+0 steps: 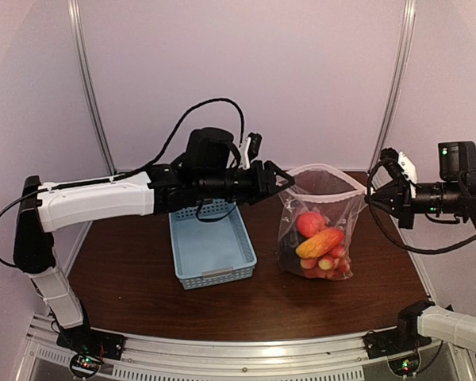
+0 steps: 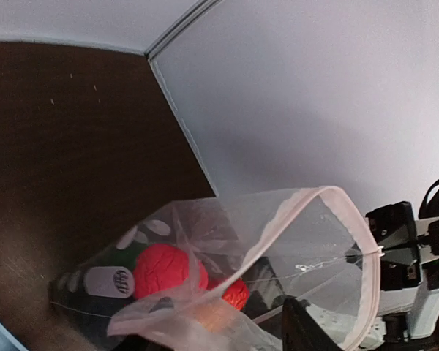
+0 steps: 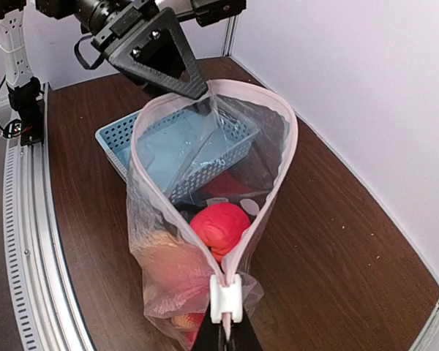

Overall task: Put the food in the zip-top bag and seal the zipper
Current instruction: Pass from the left arm to the right, then hold the zipper from the zipper food storage bag.

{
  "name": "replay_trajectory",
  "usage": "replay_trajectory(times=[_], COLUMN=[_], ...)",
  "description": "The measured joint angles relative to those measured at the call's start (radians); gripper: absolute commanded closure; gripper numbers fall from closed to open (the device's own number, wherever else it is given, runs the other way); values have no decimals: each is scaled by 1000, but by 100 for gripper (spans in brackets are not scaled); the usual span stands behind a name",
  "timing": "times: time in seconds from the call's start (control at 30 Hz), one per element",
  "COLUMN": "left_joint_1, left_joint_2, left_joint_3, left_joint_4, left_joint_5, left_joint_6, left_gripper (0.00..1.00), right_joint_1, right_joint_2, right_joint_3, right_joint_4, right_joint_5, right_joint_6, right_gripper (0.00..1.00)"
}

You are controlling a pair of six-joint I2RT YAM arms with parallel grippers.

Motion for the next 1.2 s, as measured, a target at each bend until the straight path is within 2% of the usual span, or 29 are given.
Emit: replay_trajectory(times=[0.1, 0.23, 0.43, 0.6, 0.8, 1.0, 1.2], left_joint_1=[7, 5, -27, -56, -87, -95, -94], left_joint_2=[-48, -101, -24, 139, 253, 272, 272], left_joint_3=[90, 171, 299, 412, 446, 527, 606], left_joint_4=[-114, -157, -161, -180, -176, -150, -142], left_joint_5=[-27, -3, 140, 282, 411, 455, 436], left_joint_6=[190, 424, 703, 824, 877, 924, 984], left_gripper=[32, 24, 22, 22, 23, 23, 23], right_joint_1=[0, 0, 0, 0, 0, 23, 59], right_joint_2=[29, 88, 216, 246, 245, 256, 301], right_joint_3=[132, 252, 317, 348, 412, 476, 496], right_joint_4=[-117, -256, -415, -474, -504, -510, -511], right_joint_5=[22, 34, 40, 54, 56, 33, 11], right_joint_6=[-72, -141, -220, -262, -300, -322, -323], right_gripper=[100, 100, 100, 100, 100, 100, 100])
